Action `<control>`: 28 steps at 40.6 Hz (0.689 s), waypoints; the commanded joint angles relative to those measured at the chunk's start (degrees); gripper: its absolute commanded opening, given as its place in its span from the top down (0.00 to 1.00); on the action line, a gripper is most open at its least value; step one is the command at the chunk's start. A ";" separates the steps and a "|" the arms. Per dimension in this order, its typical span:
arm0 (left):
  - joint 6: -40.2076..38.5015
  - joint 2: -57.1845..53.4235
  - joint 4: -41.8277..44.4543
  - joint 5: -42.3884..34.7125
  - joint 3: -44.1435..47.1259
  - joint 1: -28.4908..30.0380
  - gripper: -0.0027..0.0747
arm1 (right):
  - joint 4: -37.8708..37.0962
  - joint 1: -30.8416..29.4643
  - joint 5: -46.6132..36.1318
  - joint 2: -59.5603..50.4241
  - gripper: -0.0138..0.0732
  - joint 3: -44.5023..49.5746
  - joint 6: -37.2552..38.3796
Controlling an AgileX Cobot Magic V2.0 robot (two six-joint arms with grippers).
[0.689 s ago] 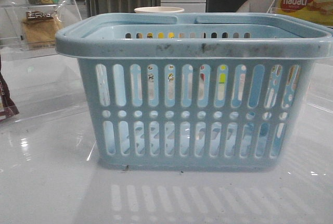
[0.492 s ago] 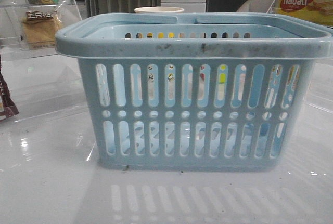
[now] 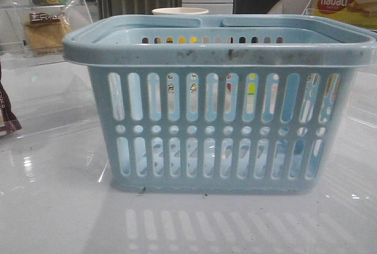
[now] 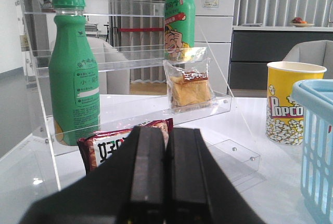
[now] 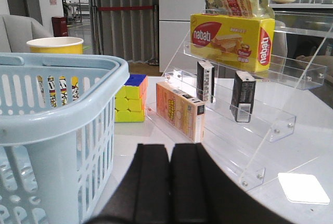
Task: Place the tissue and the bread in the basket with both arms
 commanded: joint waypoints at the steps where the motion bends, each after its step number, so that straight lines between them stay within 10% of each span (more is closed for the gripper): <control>1: 0.08 -0.93 -0.36 -4.81 0.26 0.13 0.85 | 0.01 -0.05 -5.24 -1.12 0.78 -0.30 -0.15; 28: 0.08 -0.93 -0.36 -5.21 -0.76 0.13 0.85 | 0.14 -0.05 -1.28 -1.12 0.78 -2.17 -0.15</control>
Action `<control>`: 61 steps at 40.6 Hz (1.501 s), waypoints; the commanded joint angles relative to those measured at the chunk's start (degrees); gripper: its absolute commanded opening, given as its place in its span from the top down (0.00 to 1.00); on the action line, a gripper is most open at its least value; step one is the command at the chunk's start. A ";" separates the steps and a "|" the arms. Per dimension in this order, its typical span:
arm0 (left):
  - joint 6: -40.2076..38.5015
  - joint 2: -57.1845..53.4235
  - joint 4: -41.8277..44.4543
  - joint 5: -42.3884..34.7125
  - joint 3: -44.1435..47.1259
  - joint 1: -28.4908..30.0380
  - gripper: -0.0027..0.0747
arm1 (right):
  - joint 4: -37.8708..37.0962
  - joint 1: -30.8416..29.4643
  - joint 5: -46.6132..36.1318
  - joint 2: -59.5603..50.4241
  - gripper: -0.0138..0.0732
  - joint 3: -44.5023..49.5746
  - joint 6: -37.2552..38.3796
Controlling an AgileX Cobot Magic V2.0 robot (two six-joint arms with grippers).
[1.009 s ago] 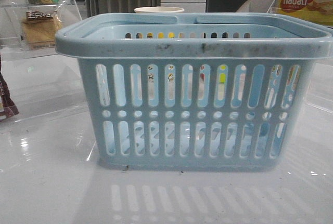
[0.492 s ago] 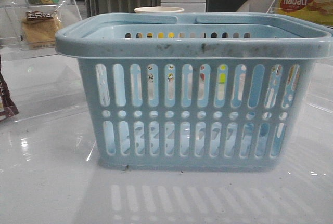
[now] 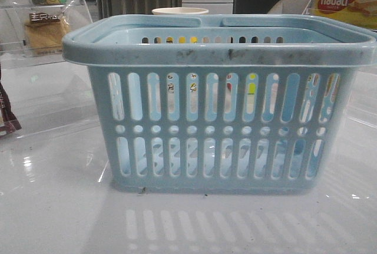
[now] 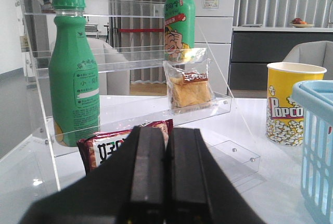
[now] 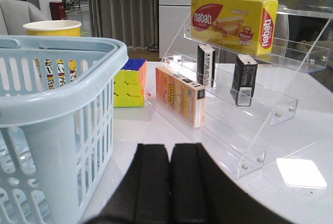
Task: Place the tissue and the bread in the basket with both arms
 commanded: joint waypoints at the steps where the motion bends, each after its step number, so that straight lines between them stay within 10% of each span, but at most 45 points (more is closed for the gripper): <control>1: 0.08 -0.93 -0.36 -4.70 -1.45 0.13 0.85 | 0.14 -0.05 -4.20 -1.12 0.78 -2.91 -0.15; 32: 0.08 24.45 -0.27 28.30 -49.62 0.13 0.85 | 0.14 -0.05 25.86 24.97 0.78 -50.23 -0.15; 61: 0.08 45.95 -0.96 40.06 -51.04 0.13 0.85 | 0.14 -0.05 39.03 46.27 0.78 -50.00 -0.15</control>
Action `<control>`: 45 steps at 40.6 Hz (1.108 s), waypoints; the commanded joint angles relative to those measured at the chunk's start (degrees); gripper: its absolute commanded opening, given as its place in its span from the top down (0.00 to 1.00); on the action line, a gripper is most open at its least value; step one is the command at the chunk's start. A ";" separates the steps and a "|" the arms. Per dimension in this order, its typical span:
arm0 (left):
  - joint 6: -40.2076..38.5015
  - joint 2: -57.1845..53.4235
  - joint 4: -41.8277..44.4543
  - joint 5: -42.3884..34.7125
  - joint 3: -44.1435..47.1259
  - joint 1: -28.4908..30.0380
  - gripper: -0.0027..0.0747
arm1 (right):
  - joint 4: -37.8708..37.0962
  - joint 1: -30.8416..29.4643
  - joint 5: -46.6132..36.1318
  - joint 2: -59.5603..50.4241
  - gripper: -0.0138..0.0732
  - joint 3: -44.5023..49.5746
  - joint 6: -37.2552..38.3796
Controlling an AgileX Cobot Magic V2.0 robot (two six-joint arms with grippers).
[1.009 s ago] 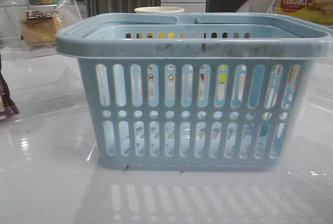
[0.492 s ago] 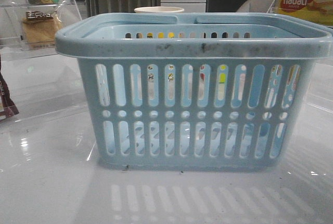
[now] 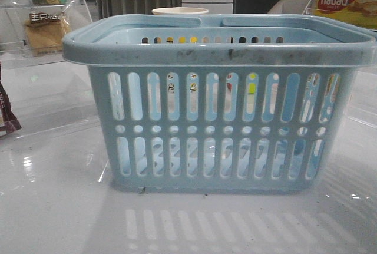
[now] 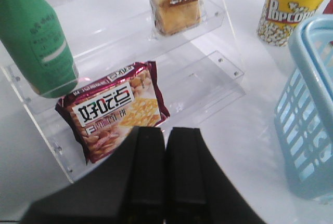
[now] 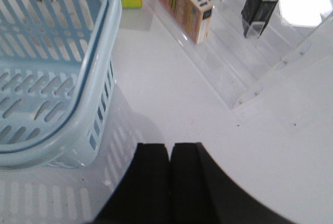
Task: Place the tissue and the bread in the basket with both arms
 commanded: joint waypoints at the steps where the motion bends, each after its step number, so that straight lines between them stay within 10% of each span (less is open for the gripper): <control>1: 0.08 2.55 -0.92 -2.77 -2.02 0.13 0.85 | 0.14 -0.05 -2.95 2.06 0.78 -1.41 -0.15; 11: 0.32 7.16 -0.28 -3.75 -2.02 0.13 0.77 | 0.09 -0.05 -2.98 7.68 0.60 -1.41 -0.15; 20: 0.95 7.75 -0.28 -6.82 -2.02 0.13 0.29 | -0.71 -0.11 -4.96 11.43 0.18 -1.41 -0.15; 33: 2.56 7.75 -1.90 -8.96 -0.84 -1.53 0.26 | -0.82 -10.70 -9.36 18.26 0.17 -7.09 1.29; 45: 5.31 7.75 -1.80 -9.41 0.25 -15.05 0.26 | 1.26 -14.72 -8.87 30.74 0.17 -18.30 1.29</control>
